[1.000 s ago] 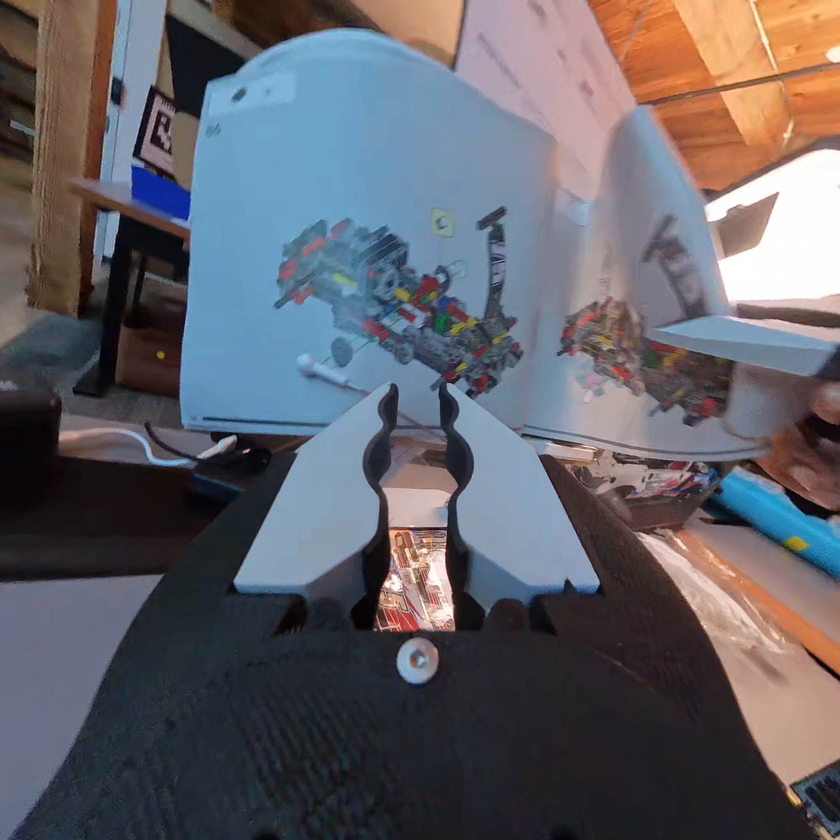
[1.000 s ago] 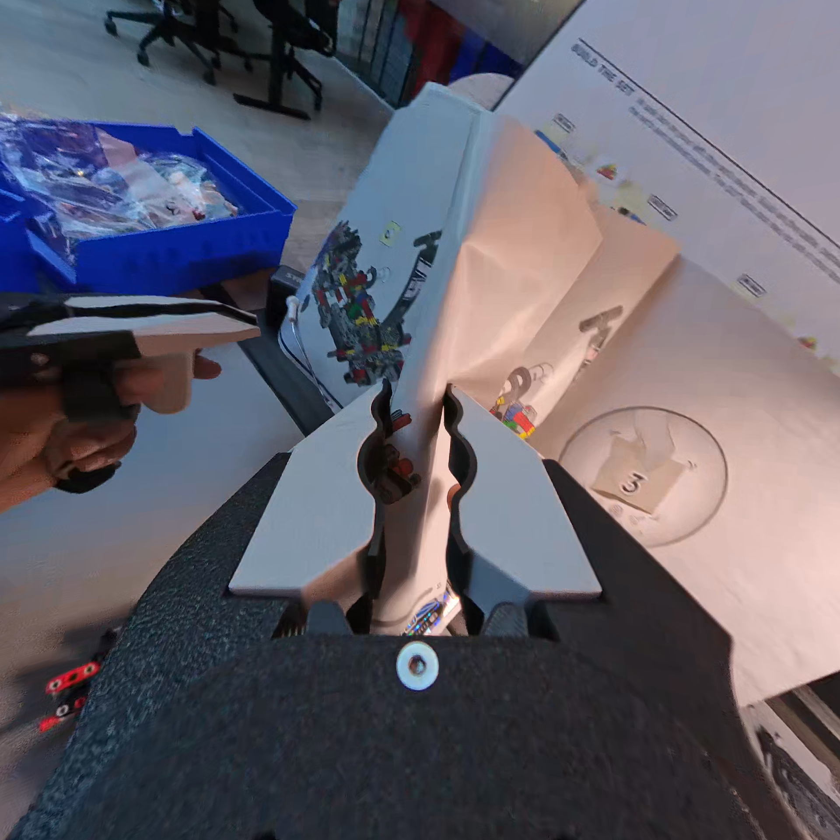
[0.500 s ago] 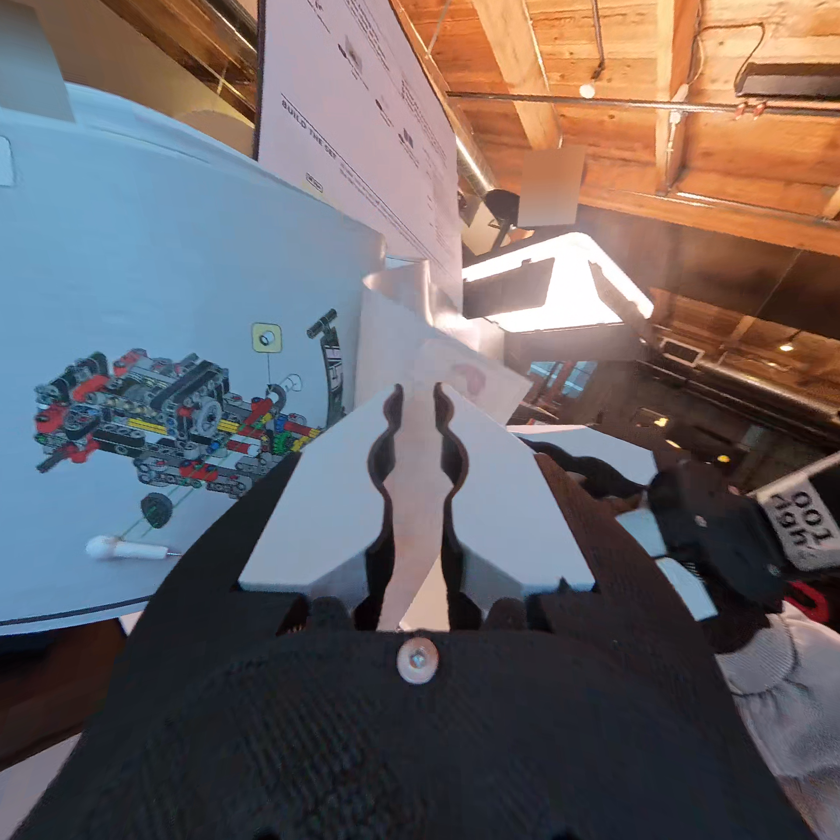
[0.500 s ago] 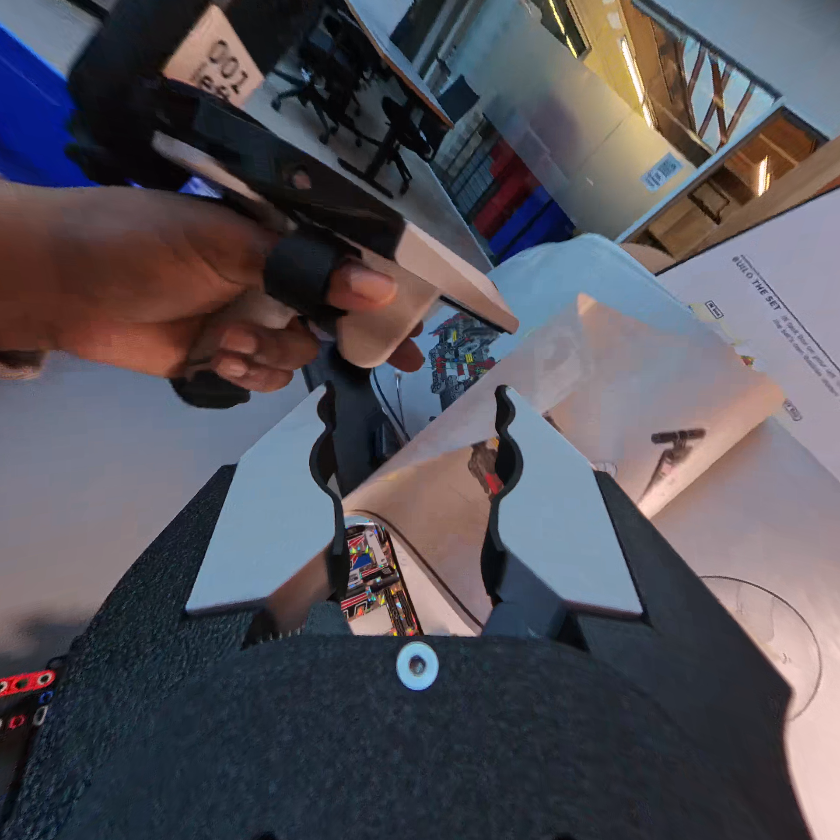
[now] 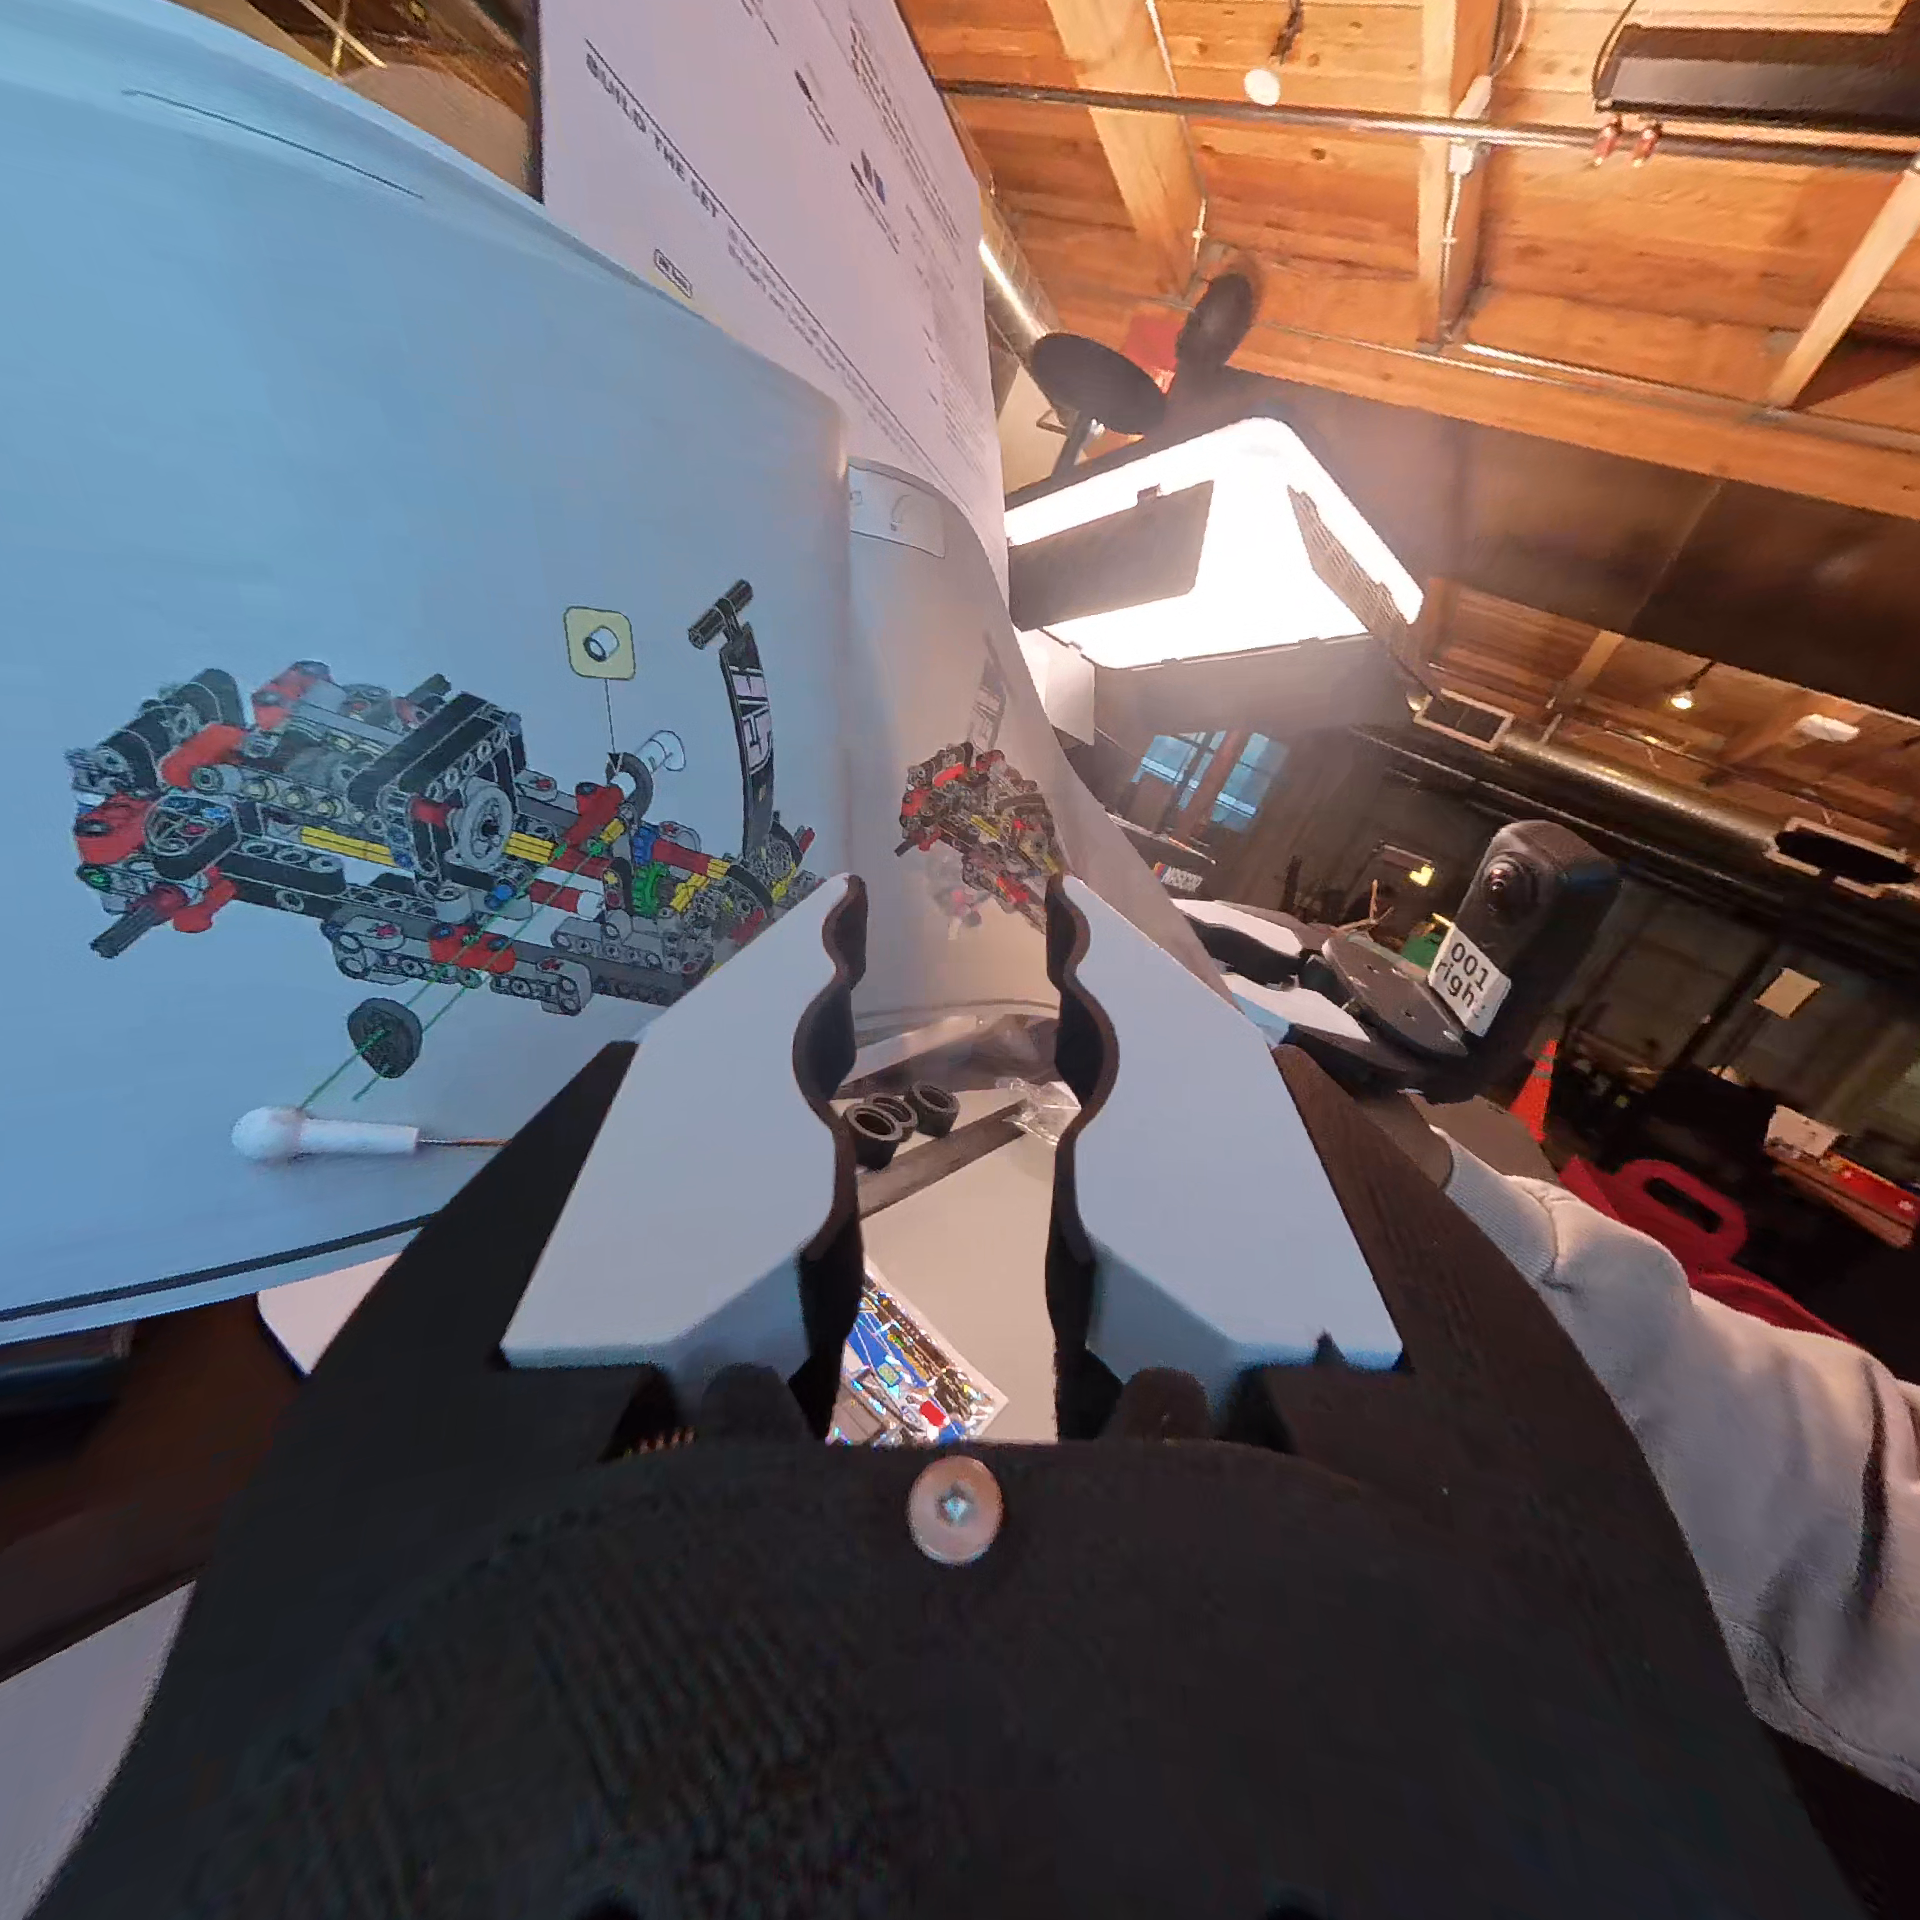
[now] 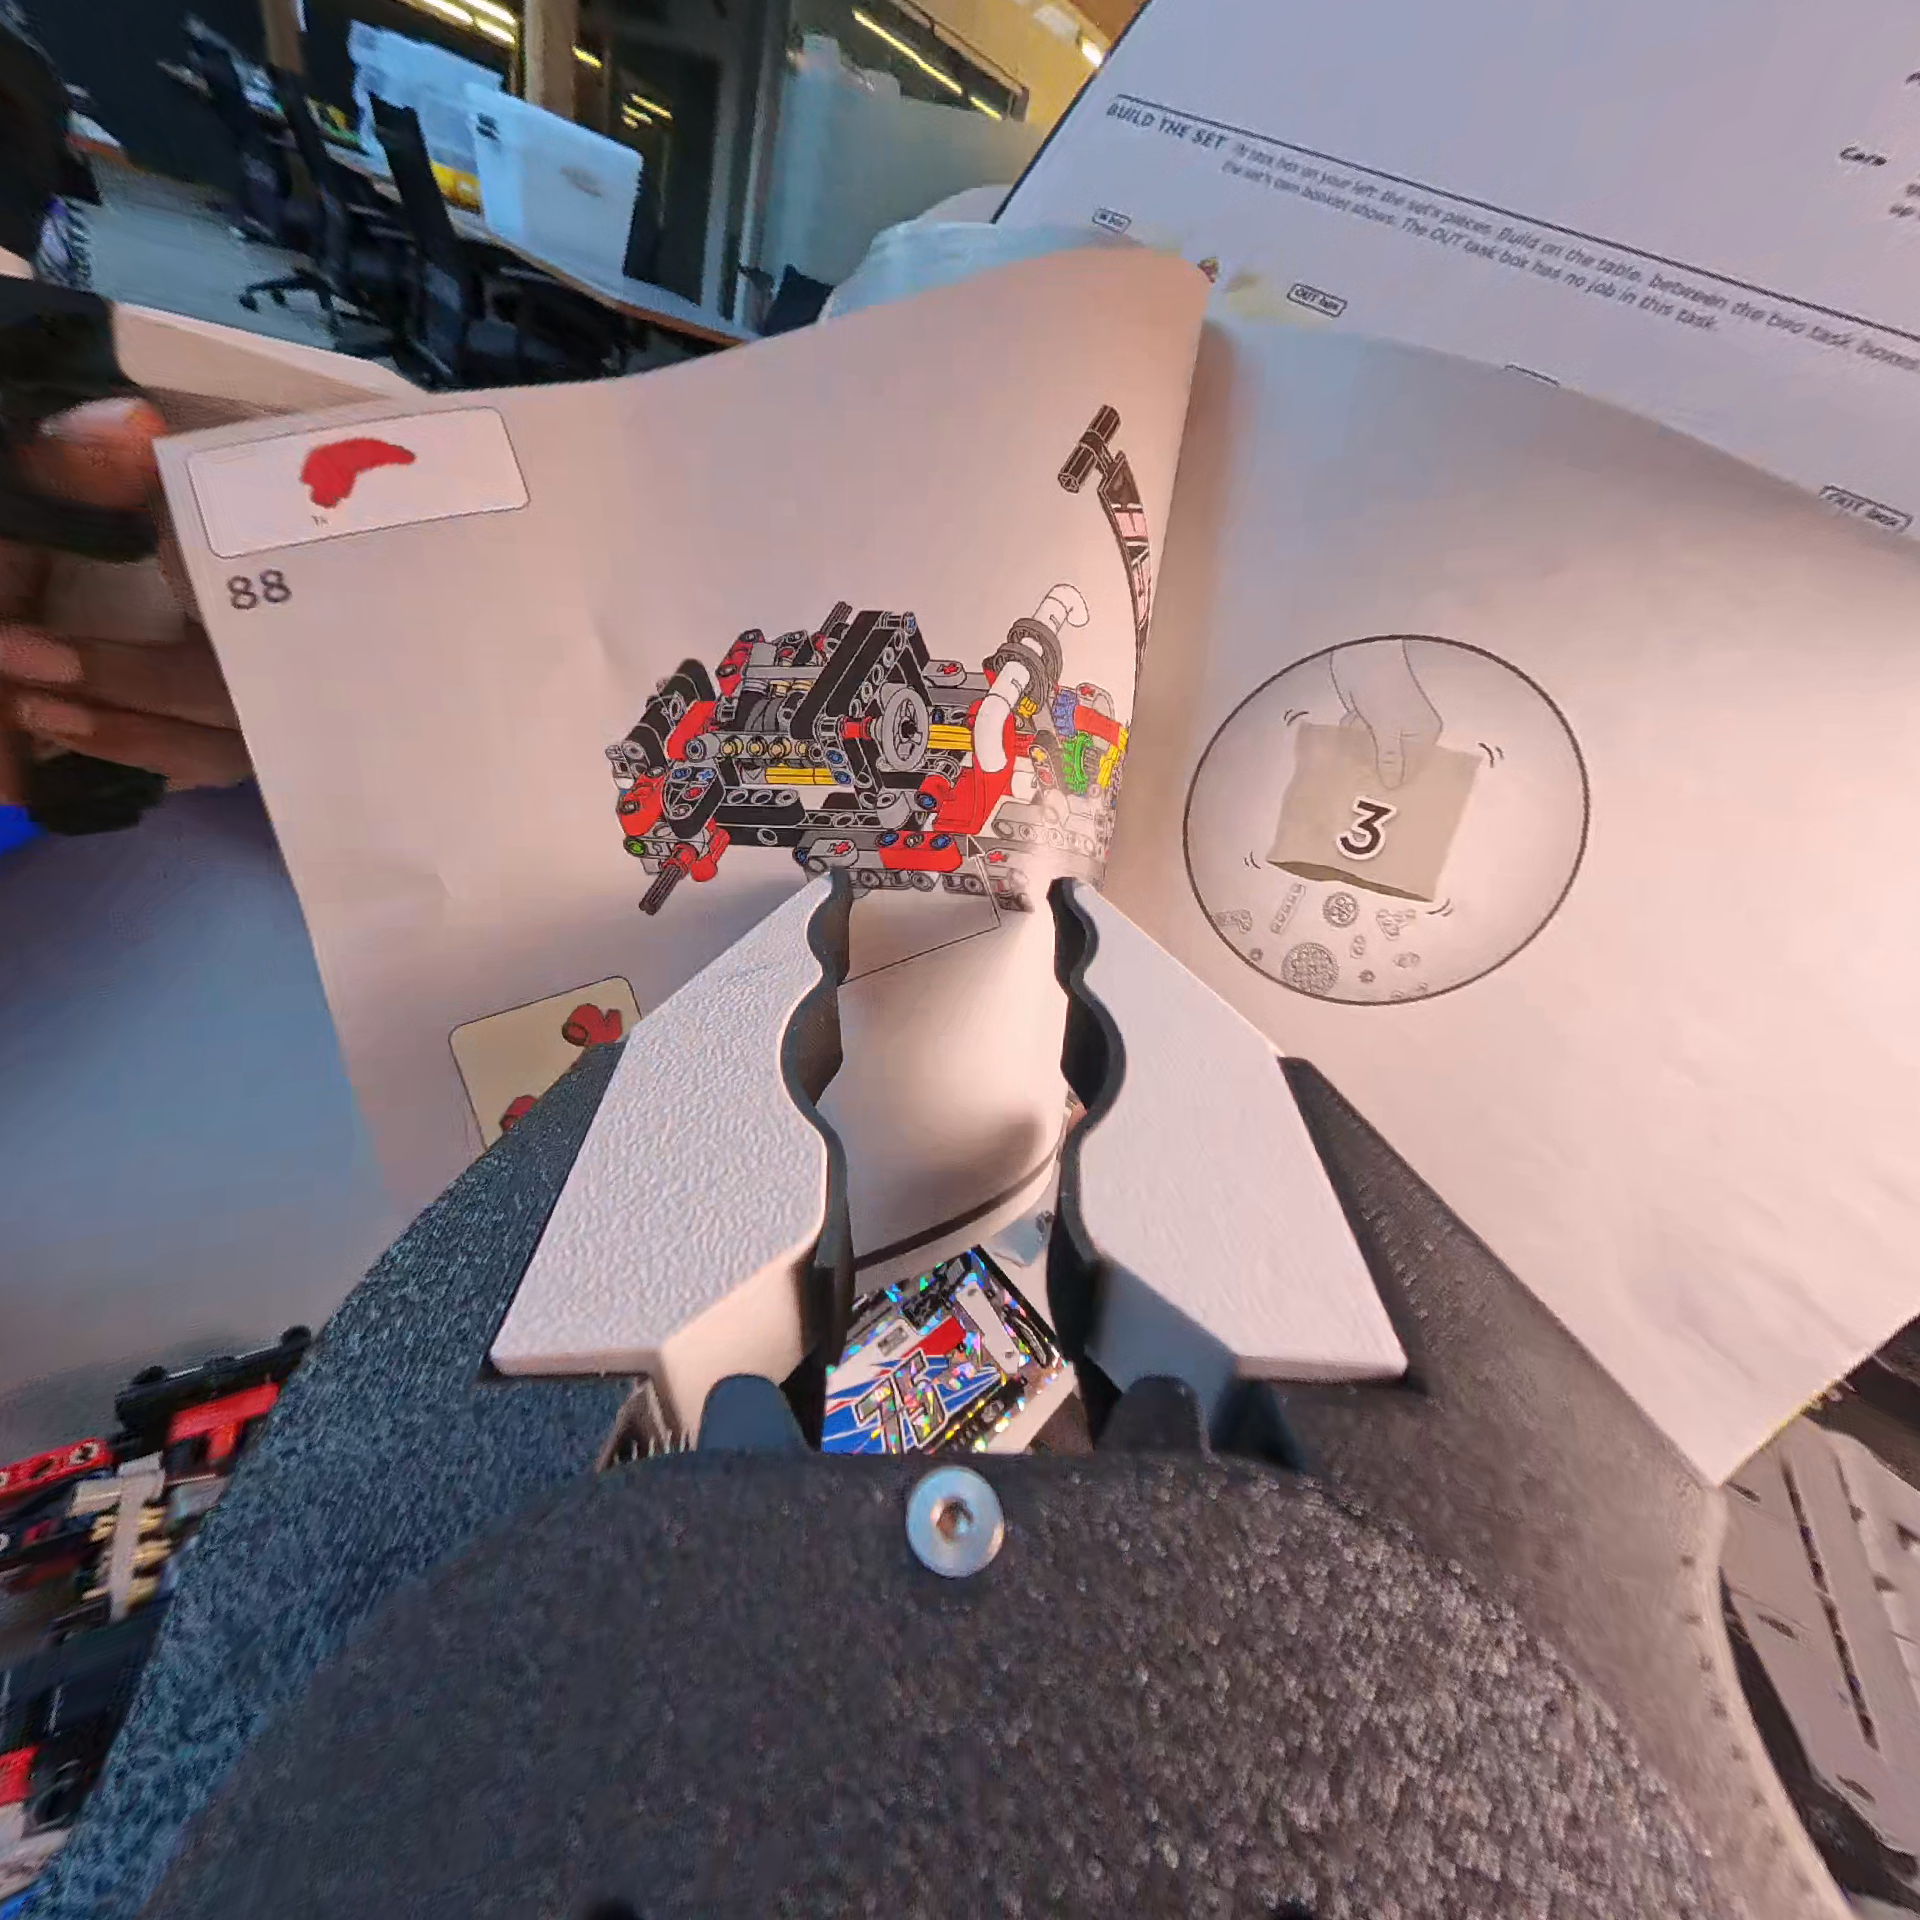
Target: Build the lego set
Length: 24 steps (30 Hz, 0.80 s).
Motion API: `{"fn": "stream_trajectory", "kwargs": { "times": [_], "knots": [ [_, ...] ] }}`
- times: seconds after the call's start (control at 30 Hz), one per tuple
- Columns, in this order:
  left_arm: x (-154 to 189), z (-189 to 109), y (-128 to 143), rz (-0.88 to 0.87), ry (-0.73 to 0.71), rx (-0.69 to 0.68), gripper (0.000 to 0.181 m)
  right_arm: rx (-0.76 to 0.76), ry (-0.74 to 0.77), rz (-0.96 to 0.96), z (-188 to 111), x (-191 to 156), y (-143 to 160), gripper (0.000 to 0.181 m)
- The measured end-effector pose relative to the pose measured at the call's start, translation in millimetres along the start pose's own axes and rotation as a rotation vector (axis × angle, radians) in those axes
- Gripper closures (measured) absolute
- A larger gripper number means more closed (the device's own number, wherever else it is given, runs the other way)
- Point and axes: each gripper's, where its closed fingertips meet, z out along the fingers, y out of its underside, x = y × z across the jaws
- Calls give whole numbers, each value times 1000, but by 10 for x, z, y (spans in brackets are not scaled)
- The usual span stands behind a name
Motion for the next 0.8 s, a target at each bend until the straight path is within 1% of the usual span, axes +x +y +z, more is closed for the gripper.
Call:
{"fn": "stream_trajectory", "kwargs": {
  "times": [0.13, 0.2, 0.23, 0.27, 0.37, 0.4, 0.43, 0.5, 0.57, 0.63, 0.7, 0.8],
  "knots": [
    [190, -69, 55, -52, 105, 3, 130, 6, 14, 17, -62, 49, 61, 142],
    [283, -87, 133, -61, 142, -5, 126, -7, 23, 29, -79, 95, 117, 141],
    [296, -76, 206, -42, 135, -25, 127, -13, 29, 31, -79, 120, 143, 141],
    [294, -57, 286, -12, 116, -48, 131, -21, 32, 35, -76, 137, 172, 141],
    [208, 16, 559, 53, 36, -164, 156, -29, 37, 61, -74, 181, 210, 141],
    [164, 31, 619, 68, 10, -192, 176, -29, 40, 64, -75, 191, 208, 141],
    [153, 41, 645, 86, 5, -206, 181, -32, 44, 65, -80, 201, 211, 141],
    [152, 38, 635, 128, -6, -232, 181, -39, 54, 62, -103, 223, 216, 141],
    [152, 1, 536, 205, -44, -253, 181, -43, 63, 51, -139, 249, 209, 141],
    [157, -64, 338, 275, -90, -265, 181, -51, 70, 32, -187, 283, 212, 142],
    [120, -150, 68, 361, -166, -278, 181, -74, 62, 17, -200, 305, 230, 142],
    [-40, -290, -479, 568, -351, -267, 181, -122, 8, -12, -136, 251, 255, 150]
  ]
}}
